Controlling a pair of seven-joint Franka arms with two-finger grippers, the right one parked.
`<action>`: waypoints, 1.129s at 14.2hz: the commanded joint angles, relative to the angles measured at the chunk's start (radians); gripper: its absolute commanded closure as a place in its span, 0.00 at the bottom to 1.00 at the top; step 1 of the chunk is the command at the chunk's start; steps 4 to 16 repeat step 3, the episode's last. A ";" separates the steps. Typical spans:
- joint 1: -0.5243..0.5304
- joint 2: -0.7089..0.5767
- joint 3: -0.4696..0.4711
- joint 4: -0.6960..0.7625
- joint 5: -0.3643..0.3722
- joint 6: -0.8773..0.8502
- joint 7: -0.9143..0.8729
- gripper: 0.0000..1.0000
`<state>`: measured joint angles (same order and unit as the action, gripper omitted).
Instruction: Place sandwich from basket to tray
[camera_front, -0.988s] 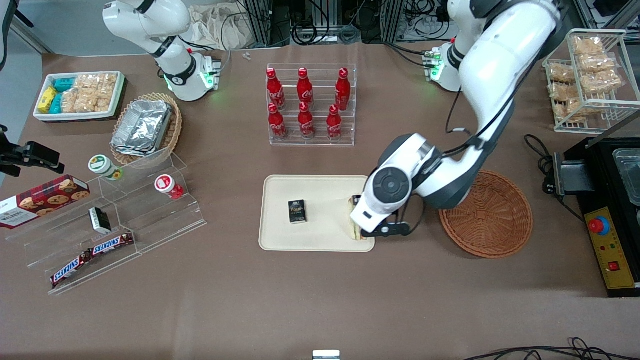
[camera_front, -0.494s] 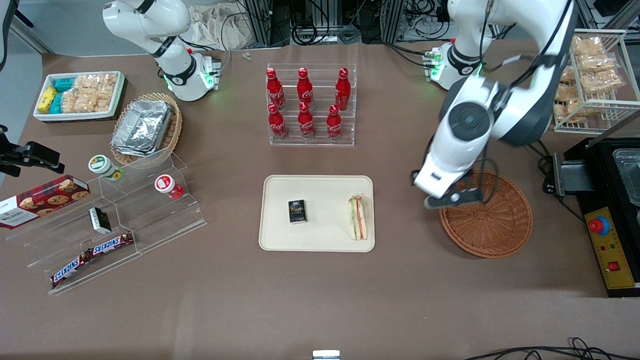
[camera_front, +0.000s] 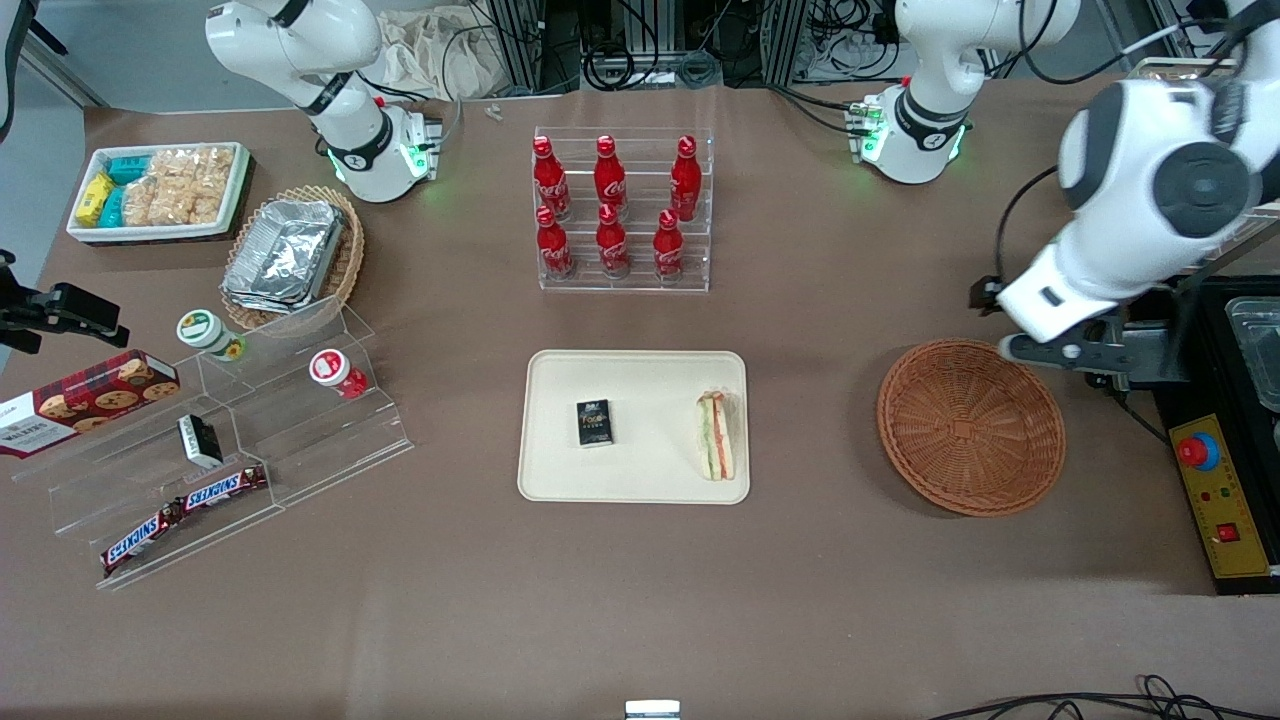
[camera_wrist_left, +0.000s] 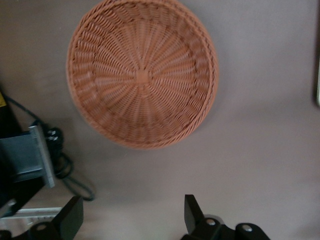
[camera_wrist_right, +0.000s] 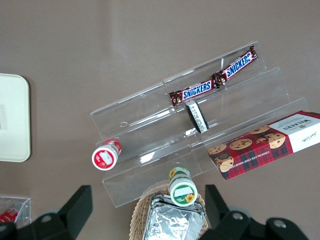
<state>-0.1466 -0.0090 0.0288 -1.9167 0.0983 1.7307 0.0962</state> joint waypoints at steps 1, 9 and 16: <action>-0.010 0.131 0.010 0.219 -0.012 -0.134 0.053 0.04; -0.011 0.203 0.010 0.335 -0.014 -0.215 0.045 0.02; -0.011 0.203 0.010 0.335 -0.014 -0.215 0.045 0.02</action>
